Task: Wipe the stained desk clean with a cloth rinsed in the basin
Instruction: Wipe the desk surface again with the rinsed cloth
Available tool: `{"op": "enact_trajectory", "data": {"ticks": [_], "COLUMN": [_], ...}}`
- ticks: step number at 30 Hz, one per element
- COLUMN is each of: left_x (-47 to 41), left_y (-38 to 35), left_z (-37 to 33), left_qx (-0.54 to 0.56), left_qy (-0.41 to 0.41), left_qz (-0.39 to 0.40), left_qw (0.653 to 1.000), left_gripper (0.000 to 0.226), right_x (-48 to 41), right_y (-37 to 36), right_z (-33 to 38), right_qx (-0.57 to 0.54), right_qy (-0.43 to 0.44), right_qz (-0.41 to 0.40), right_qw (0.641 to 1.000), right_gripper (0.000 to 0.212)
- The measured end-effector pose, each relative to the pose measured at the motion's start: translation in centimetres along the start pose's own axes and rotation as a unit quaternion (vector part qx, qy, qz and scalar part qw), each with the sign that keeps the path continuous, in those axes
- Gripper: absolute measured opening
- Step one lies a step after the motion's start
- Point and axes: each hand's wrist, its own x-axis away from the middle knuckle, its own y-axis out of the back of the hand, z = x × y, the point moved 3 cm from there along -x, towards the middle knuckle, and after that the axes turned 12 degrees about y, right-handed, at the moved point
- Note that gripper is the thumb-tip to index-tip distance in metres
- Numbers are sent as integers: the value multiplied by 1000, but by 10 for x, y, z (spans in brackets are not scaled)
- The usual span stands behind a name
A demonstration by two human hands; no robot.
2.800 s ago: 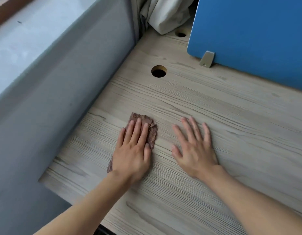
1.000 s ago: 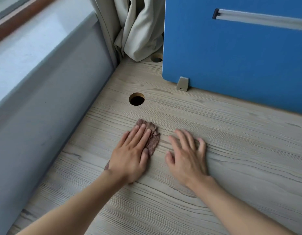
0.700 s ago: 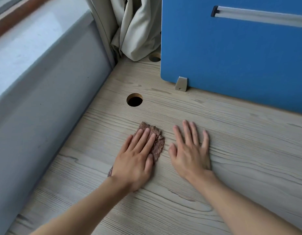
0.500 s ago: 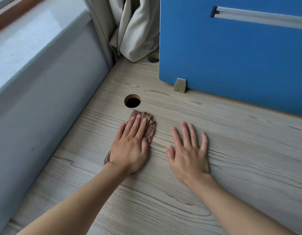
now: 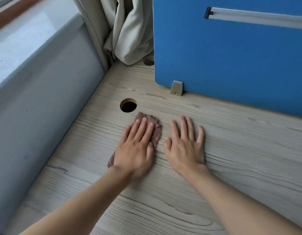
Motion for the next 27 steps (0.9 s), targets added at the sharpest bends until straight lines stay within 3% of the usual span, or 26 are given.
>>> {"op": "enact_trajectory", "data": {"ticks": [4,9,16,20,25,27], "left_x": [-7,-42,-43,-67,-62,-75], "left_y": [-2,3,0,2,3,3], "left_z": [5,4,-3,-9,-12,-15], "left_qx": [6,1,7,0,-25,-12], "left_qy": [-27,34,-44,47,-79,-74], "left_qz": [3,-13,2,-8,33,29], "left_qw": [1000,999,999,999,996,997], "left_gripper": [64,70,67,75,69,70], "right_x": [0,2,0,2,1,0], "right_y": [1,2,3,4,3,3], "right_z": [1,2,2,1,3,2], "right_qx": [0,0,-4,1,0,0], "right_qy": [2,8,9,10,7,8], "right_qz": [-12,-12,-11,-12,-6,-4], "right_qw": [1000,1000,1000,1000,1000,1000], "right_gripper": [67,66,68,67,67,66]}}
